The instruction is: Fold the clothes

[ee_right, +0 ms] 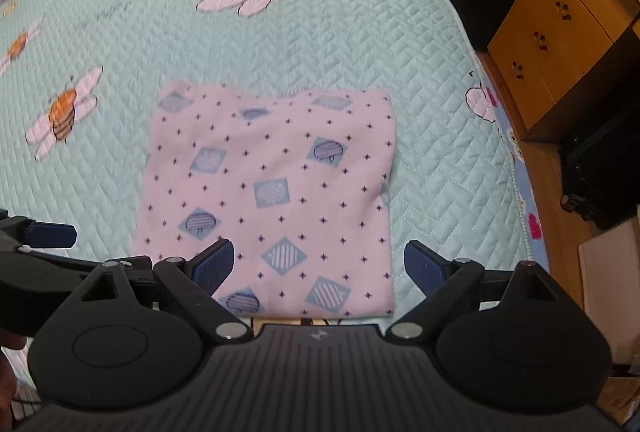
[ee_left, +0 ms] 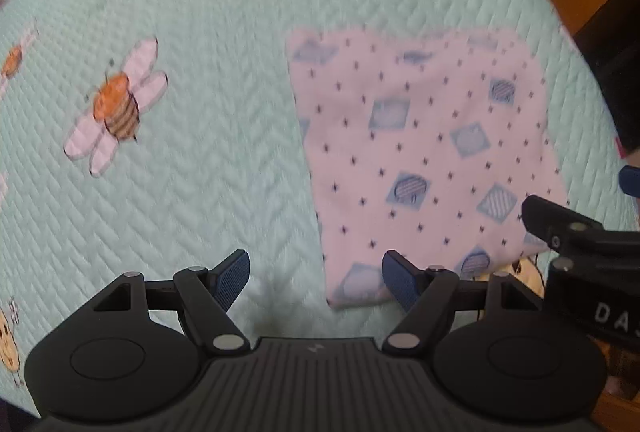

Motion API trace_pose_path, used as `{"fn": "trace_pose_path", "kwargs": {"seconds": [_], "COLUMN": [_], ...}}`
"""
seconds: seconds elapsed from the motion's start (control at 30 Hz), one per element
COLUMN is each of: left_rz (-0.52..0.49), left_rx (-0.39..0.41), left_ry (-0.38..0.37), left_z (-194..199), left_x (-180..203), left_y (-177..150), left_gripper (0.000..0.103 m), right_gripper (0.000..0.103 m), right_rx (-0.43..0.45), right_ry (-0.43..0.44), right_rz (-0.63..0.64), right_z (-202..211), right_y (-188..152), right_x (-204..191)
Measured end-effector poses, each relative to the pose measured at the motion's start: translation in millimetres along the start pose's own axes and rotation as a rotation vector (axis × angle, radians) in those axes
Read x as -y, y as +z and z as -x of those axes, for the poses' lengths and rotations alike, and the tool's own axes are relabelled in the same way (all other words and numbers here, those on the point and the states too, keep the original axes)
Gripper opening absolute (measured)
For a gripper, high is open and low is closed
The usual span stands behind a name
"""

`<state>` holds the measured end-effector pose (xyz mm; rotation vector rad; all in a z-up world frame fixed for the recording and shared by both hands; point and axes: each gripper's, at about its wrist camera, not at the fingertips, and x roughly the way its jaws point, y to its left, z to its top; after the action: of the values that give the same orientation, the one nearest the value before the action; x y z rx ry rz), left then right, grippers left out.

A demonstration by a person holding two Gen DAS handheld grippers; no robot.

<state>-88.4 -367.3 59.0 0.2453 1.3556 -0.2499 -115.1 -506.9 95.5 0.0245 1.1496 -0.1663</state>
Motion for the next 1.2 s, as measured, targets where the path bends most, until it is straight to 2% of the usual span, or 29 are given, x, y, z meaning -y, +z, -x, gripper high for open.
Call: {"fn": "trace_pose_path", "kwargs": {"seconds": [1.03, 1.1, 1.2], "left_rz": [0.010, 0.007, -0.009], "left_rx": [-0.042, -0.041, 0.013], "left_ry": [-0.013, -0.020, -0.069], "left_z": [-1, -1, 4], "left_x": [3, 1, -6], "left_y": [-8, -9, -16], "left_gripper": [0.076, 0.076, 0.076], "right_gripper": [0.092, 0.092, 0.092], "right_rx": [-0.052, -0.051, -0.037], "right_ry": [-0.005, 0.008, 0.056], "right_rz": [0.030, 0.022, -0.003], "right_z": [3, 2, 3], "right_y": [-1, -2, -5], "right_x": [-6, -6, -7]}}
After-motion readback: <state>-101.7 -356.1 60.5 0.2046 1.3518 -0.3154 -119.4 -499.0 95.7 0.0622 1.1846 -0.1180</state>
